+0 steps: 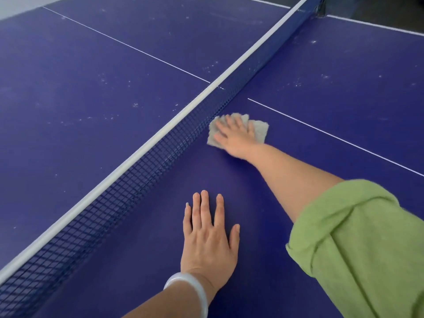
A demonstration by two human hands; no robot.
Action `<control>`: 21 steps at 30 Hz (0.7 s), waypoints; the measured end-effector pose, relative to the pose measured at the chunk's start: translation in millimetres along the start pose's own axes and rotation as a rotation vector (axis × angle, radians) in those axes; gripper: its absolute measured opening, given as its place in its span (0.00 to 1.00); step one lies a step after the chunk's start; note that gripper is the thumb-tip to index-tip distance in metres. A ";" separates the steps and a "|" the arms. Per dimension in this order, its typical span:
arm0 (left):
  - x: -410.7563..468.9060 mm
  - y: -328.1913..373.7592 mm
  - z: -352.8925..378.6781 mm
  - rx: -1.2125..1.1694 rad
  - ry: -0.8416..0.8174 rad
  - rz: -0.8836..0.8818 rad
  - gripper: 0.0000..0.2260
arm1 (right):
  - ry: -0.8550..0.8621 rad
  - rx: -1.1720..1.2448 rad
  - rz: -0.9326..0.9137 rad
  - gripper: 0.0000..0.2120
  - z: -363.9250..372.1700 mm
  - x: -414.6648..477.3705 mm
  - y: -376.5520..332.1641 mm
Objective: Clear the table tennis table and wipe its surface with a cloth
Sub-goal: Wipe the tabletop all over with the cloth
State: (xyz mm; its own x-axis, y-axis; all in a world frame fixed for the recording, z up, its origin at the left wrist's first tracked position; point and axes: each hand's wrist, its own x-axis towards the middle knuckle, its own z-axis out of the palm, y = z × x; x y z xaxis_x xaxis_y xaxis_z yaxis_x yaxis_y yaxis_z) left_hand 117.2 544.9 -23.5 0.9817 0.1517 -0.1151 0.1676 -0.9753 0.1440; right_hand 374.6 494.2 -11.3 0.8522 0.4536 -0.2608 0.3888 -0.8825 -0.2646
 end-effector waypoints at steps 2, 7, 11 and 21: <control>0.5 1.0 -3.4 -0.004 0.005 -0.002 0.30 | 0.017 -0.097 -0.173 0.27 16.5 -20.8 1.1; -1.0 0.1 -4.5 -0.001 0.010 0.008 0.30 | 0.099 -0.130 0.065 0.27 21.8 -52.8 53.0; -3.1 -0.4 -9.9 -0.043 0.009 0.011 0.29 | 0.069 -0.135 0.096 0.27 24.4 -58.5 55.5; -5.5 -107.0 -15.9 0.034 0.031 -0.019 0.30 | 0.095 -0.065 0.215 0.27 15.2 -32.5 50.7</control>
State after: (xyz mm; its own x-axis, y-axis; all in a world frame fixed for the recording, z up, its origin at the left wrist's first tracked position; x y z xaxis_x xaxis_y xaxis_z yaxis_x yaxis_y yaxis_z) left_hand 95.3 651.0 -22.6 0.9808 0.1747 -0.0871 0.1837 -0.9769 0.1088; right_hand 361.3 436.7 -30.3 0.9459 0.2429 -0.2152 0.2134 -0.9652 -0.1513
